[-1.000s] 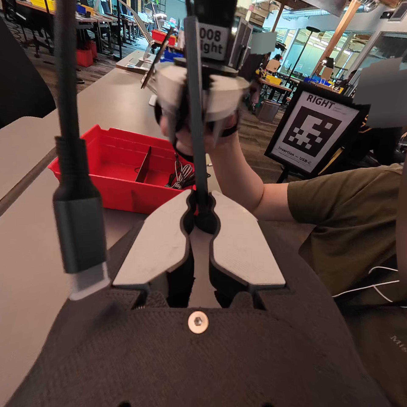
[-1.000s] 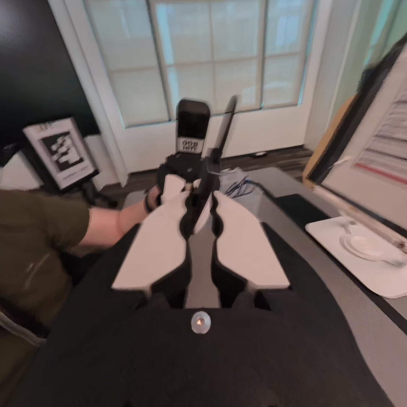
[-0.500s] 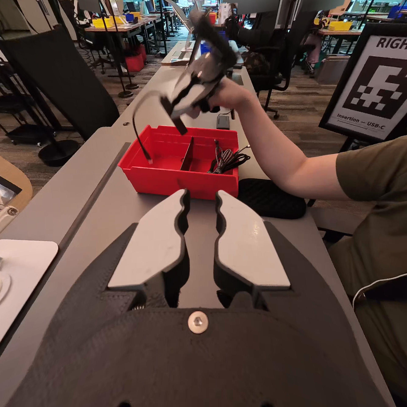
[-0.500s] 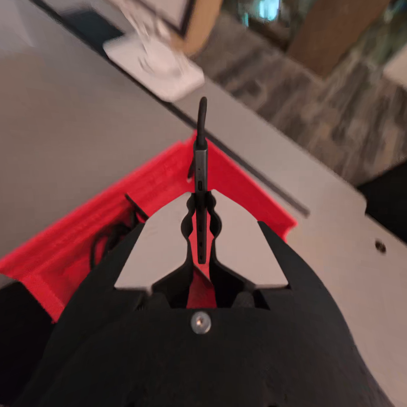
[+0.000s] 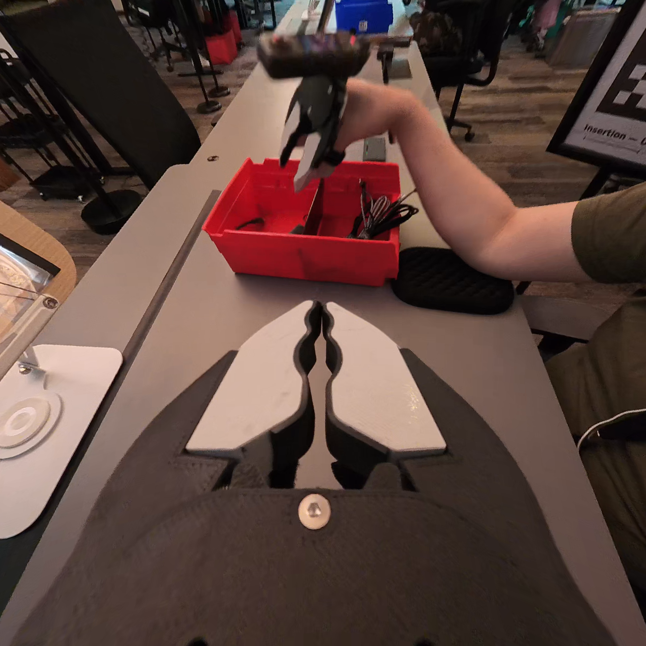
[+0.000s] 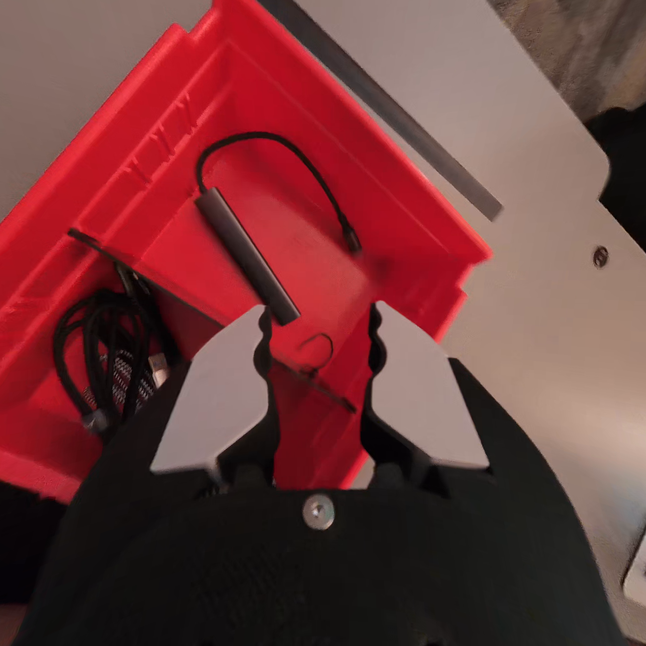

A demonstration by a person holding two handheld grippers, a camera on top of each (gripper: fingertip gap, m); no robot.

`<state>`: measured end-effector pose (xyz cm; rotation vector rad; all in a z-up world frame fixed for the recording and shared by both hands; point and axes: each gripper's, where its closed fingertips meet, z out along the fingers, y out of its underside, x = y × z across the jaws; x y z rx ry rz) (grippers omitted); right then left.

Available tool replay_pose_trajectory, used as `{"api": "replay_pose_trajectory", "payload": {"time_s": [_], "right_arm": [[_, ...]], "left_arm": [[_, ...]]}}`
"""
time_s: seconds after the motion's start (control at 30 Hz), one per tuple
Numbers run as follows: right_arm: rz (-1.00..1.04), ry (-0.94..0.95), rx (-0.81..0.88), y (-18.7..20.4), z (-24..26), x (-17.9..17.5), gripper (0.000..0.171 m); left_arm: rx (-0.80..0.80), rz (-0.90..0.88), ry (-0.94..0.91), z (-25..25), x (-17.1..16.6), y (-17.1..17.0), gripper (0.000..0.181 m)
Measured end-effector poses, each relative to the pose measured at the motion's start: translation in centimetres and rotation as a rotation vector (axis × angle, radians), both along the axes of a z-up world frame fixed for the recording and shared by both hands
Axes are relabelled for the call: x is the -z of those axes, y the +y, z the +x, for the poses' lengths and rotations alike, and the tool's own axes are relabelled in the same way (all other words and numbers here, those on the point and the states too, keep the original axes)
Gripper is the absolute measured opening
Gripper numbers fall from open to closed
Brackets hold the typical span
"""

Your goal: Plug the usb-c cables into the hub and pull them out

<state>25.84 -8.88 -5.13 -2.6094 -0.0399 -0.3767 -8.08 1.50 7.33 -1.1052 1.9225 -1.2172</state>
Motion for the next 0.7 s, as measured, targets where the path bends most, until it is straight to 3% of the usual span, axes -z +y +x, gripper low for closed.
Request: {"api": "replay_pose_trajectory", "payload": {"time_s": [0.07, 0.13, 0.27, 0.37, 0.53, 0.63, 0.7], "right_arm": [[0.012, 0.056, 0.052, -2.5, -0.7, -1.2, 0.062], [-0.047, 0.139, 0.058, -5.5, -2.3, -1.2, 0.051], [-0.142, 0.448, -0.149, -8.1, -9.5, 0.9, 0.057], [-0.261, 0.579, -0.292, -6.7, -12.7, 3.3, 0.061], [-0.501, 0.585, -0.276, -5.7, -13.0, 7.8, 0.039], [-0.53, 0.513, -0.31, -5.7, -12.8, 7.6, 0.031], [-0.525, 0.363, -0.363, -5.8, -12.3, 6.5, 0.027]], "left_arm": [[-0.018, 0.024, 0.005, -0.2, -0.1, 0.3, 0.0], [-0.034, 0.027, -0.015, -0.4, -0.6, 0.5, 0.0], [-0.055, 0.01, -0.037, -1.0, -1.4, 1.2, 0.0], [-0.065, -0.005, -0.06, -1.4, -2.0, 1.6, 0.0], [-0.084, -0.021, -0.109, -2.4, -3.4, 2.0, 0.0], [-0.113, -0.008, -0.115, -3.1, -3.9, 2.7, 0.0], [-0.116, -0.016, -0.139, -3.6, -4.5, 3.0, 0.0]]}}
